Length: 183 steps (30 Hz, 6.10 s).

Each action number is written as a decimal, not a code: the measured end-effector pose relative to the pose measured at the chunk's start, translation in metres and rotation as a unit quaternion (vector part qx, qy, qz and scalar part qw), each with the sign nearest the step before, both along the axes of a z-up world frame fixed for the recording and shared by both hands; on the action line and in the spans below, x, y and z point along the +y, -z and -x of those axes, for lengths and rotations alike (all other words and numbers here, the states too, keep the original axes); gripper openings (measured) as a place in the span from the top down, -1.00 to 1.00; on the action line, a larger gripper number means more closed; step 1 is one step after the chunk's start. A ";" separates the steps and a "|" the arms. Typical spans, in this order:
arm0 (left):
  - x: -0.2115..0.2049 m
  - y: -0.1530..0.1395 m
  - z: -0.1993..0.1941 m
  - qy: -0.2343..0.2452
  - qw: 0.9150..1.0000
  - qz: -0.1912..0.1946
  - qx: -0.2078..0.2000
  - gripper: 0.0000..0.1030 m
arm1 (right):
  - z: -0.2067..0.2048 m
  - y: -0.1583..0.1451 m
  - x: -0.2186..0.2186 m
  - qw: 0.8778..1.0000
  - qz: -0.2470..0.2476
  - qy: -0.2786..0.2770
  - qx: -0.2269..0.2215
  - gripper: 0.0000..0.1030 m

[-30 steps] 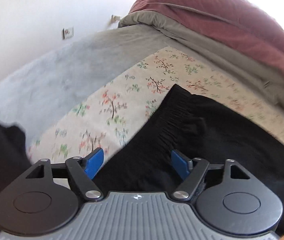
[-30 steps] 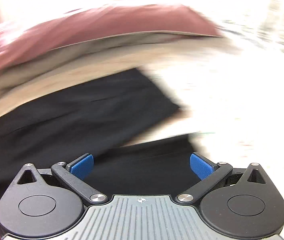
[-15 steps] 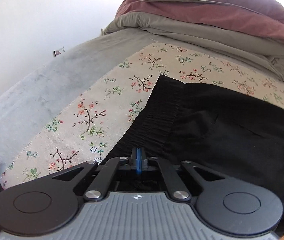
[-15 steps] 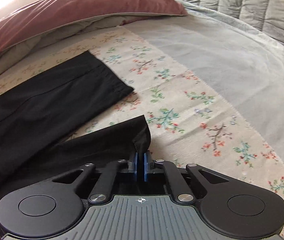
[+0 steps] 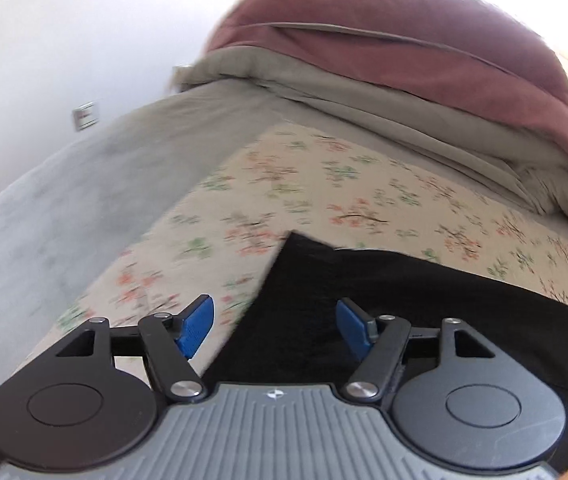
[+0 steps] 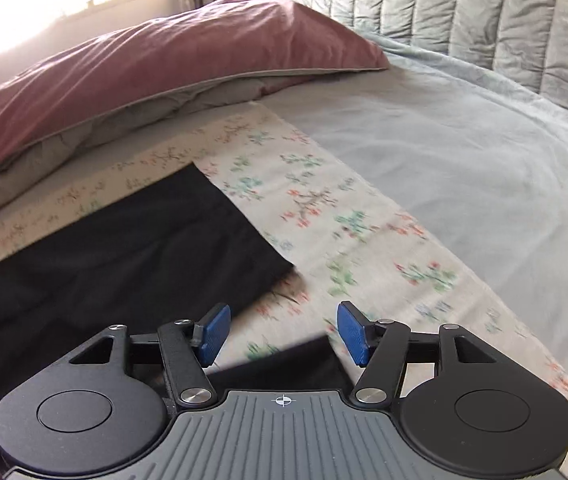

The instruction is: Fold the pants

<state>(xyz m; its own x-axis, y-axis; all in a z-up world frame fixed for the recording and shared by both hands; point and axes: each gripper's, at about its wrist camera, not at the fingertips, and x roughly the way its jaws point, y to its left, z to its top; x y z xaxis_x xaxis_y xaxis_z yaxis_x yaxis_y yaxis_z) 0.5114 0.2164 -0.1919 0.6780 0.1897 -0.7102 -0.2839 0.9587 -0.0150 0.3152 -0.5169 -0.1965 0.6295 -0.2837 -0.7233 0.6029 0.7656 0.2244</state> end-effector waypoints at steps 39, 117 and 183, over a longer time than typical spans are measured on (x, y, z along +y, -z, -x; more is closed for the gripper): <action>-0.019 0.014 -0.086 0.009 0.998 -0.061 -0.013 0.21 | -0.240 -0.010 -0.007 0.988 0.122 -0.084 0.035 0.99; 0.056 0.018 0.171 0.004 0.991 0.118 0.056 0.61 | 0.225 0.055 0.013 0.965 -0.251 0.020 -0.071 1.00; -0.161 0.034 0.008 0.197 0.976 0.086 0.039 0.78 | 0.055 0.001 0.096 0.992 -0.025 -0.117 0.038 -0.35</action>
<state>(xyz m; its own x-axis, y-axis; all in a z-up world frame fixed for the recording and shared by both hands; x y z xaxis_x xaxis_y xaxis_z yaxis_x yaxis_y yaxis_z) 0.5037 0.0552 -0.2259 0.6173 -0.2010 -0.7606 0.0996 0.9790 -0.1779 0.2600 -0.4208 -0.1971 0.6165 -0.0989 -0.7811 0.4259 0.8763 0.2252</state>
